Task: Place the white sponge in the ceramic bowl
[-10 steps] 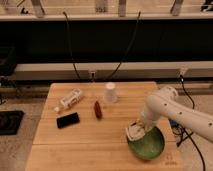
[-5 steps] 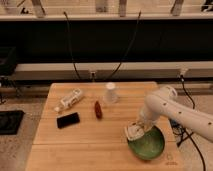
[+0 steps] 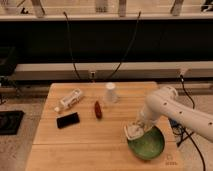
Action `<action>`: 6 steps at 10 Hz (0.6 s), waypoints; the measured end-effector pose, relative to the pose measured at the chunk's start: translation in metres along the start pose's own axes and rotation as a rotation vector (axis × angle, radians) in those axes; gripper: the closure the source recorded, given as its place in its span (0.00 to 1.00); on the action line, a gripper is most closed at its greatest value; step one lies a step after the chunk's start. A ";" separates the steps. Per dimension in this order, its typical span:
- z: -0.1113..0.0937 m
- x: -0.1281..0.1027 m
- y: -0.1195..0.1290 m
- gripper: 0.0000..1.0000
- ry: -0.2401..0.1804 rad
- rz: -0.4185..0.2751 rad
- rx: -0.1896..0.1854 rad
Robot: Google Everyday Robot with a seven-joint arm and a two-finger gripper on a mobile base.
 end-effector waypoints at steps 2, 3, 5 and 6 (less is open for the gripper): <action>0.000 0.000 0.000 0.20 -0.002 0.005 0.001; 0.000 0.000 0.000 0.20 -0.003 0.008 0.001; -0.001 0.000 0.000 0.20 -0.005 0.013 0.001; -0.001 -0.001 0.001 0.20 -0.005 0.016 0.001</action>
